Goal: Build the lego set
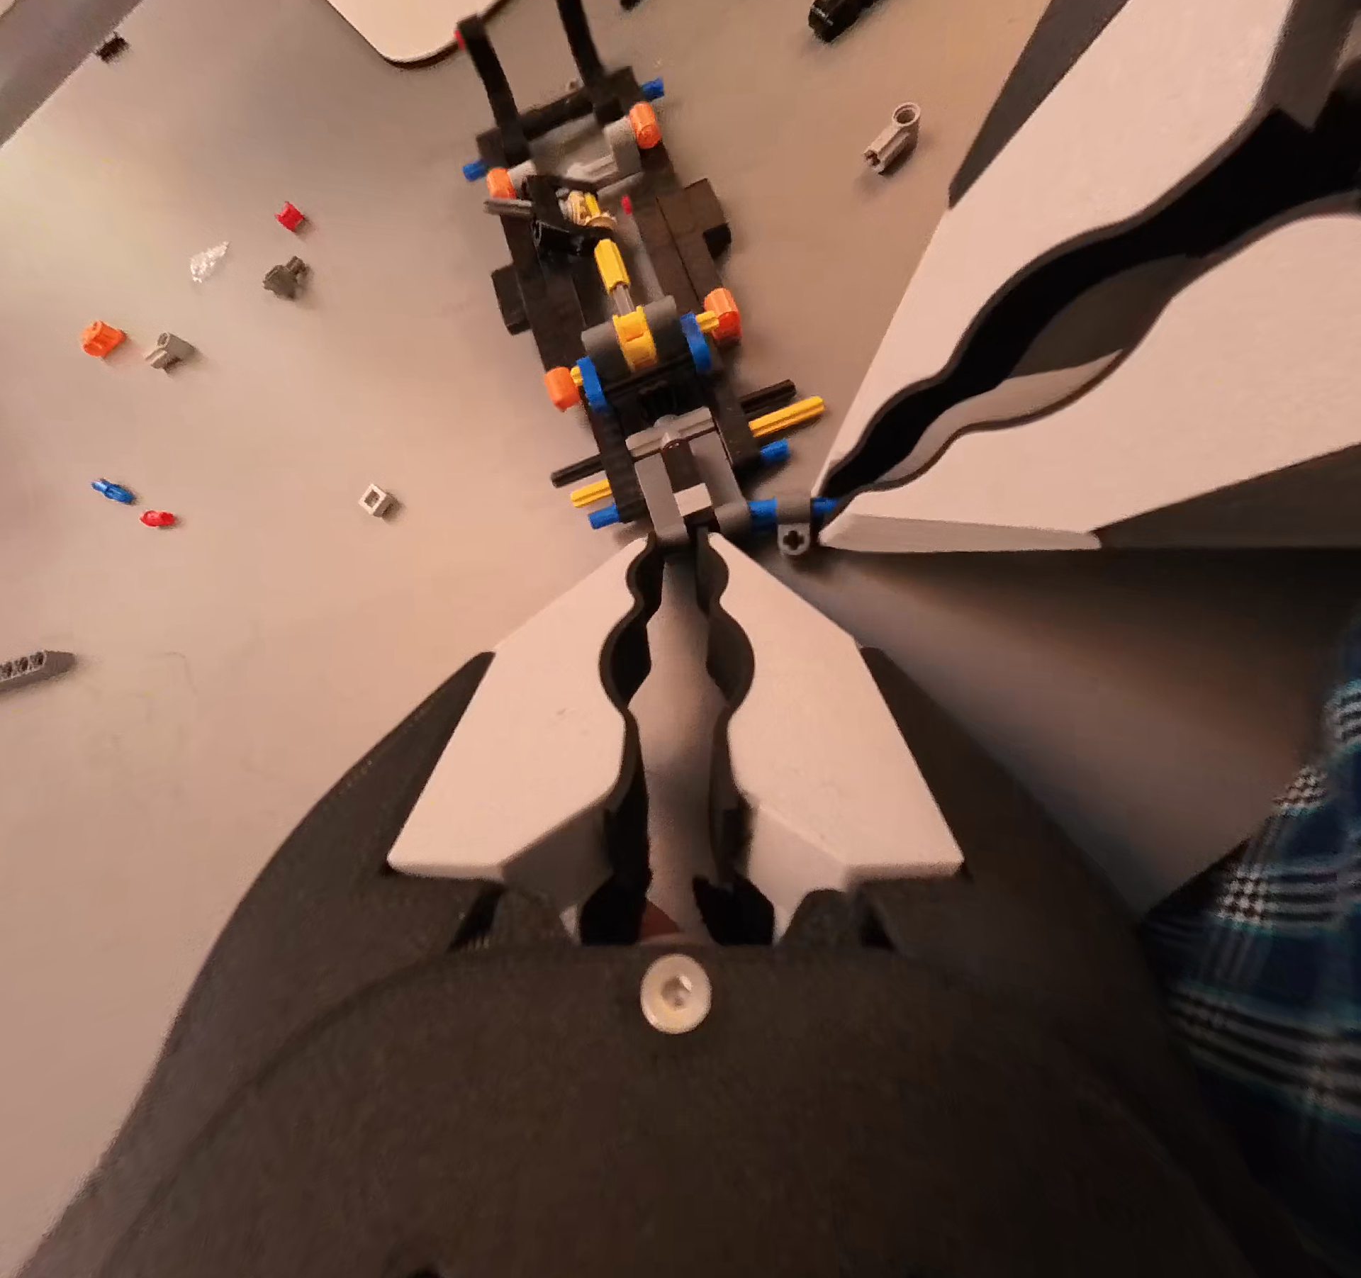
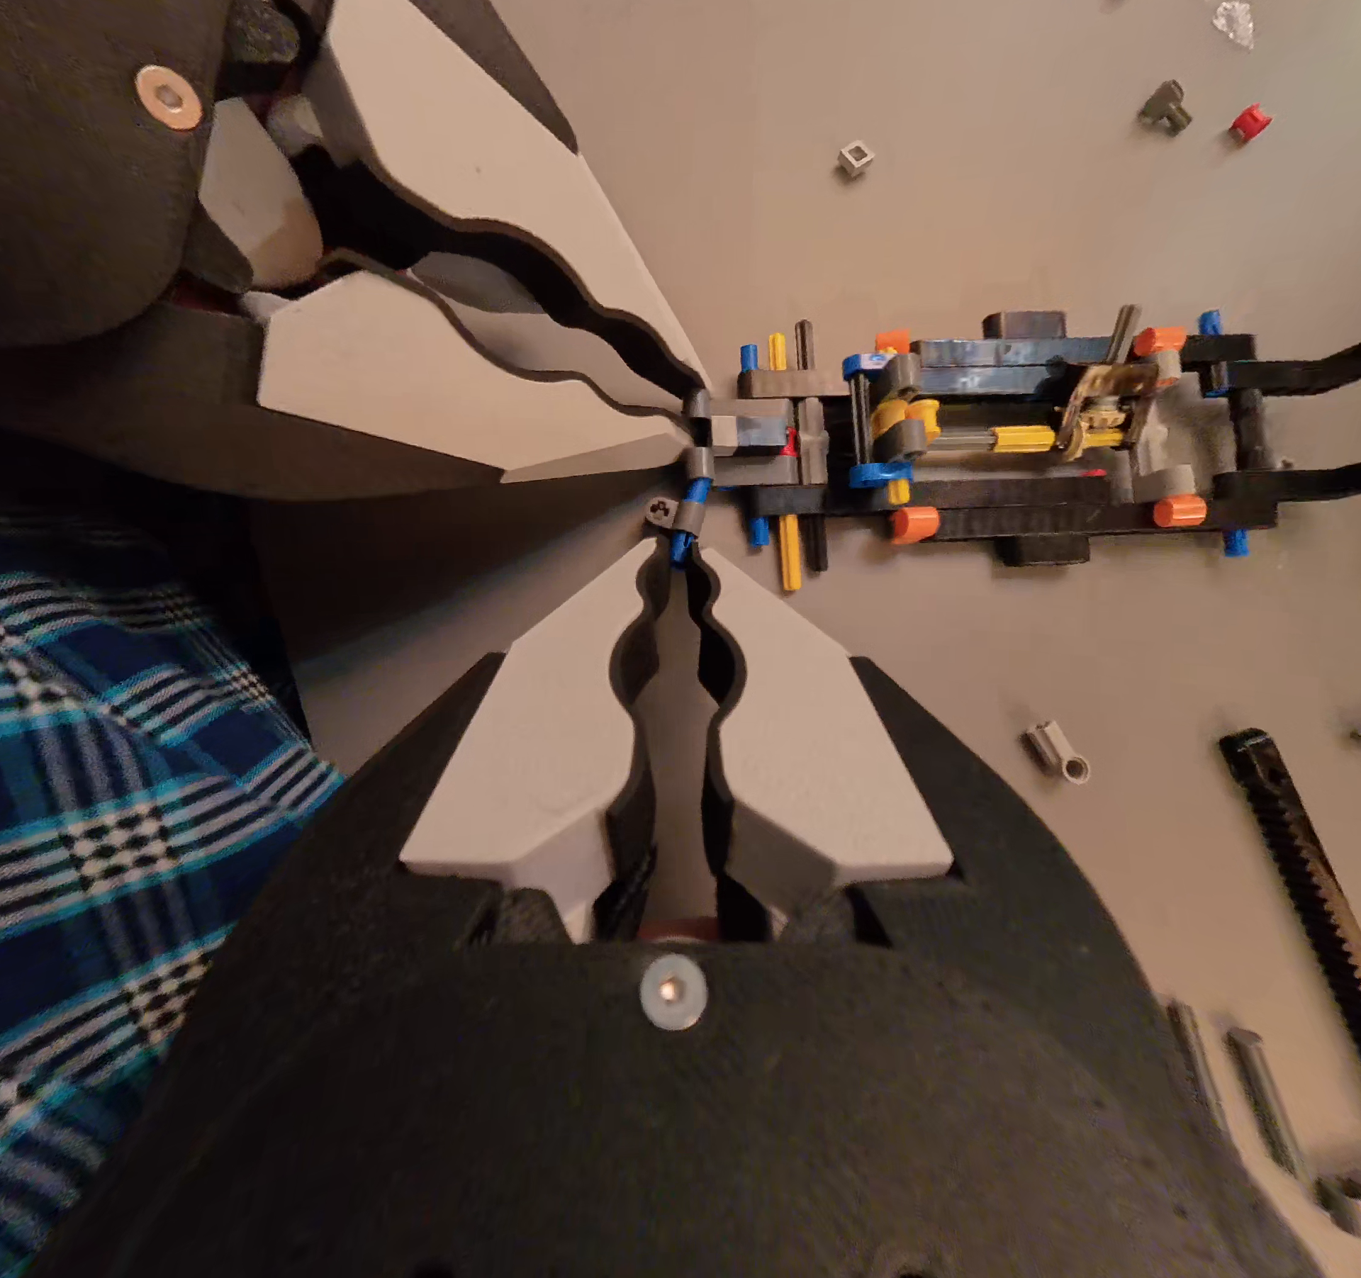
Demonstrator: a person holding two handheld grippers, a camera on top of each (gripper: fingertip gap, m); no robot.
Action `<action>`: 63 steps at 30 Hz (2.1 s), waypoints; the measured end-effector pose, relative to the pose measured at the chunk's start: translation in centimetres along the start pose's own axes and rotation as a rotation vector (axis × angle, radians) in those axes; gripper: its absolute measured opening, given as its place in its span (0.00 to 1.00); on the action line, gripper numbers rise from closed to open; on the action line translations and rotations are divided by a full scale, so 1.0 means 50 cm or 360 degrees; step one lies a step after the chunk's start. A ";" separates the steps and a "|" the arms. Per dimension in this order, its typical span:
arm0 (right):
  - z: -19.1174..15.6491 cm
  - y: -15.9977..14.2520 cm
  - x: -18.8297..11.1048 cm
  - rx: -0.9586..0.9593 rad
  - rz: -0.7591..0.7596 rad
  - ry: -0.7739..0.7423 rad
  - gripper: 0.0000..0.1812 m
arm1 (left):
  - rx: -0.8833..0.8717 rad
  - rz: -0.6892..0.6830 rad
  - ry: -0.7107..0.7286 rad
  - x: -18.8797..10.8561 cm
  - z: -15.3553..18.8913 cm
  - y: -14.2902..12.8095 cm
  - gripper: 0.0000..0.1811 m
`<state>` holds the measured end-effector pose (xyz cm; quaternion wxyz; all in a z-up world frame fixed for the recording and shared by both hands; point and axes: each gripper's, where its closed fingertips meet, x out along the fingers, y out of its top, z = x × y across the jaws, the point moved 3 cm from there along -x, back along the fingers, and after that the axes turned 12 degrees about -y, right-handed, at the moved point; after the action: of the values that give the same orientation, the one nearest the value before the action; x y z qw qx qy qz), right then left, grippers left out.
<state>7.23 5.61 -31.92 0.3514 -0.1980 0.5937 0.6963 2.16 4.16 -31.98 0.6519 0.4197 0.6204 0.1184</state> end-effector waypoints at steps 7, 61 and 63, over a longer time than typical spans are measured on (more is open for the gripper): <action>0.010 -0.001 0.003 -0.0032 -0.0008 -0.0001 0.00 | -0.0014 0.0005 -0.0012 0.001 -0.002 0.000 0.04; 0.005 0.004 -0.008 -0.0203 0.0076 0.0124 0.06 | -0.0099 0.0028 -0.0109 0.001 -0.003 -0.001 0.05; 0.004 0.004 -0.009 -0.0206 0.0080 0.0125 0.07 | -0.0104 0.0029 -0.0111 0.001 -0.004 -0.001 0.05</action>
<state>7.40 5.69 -31.42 0.2966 -0.2325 0.5655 0.7336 1.98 4.23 -32.04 0.6855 0.4076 0.5892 0.1298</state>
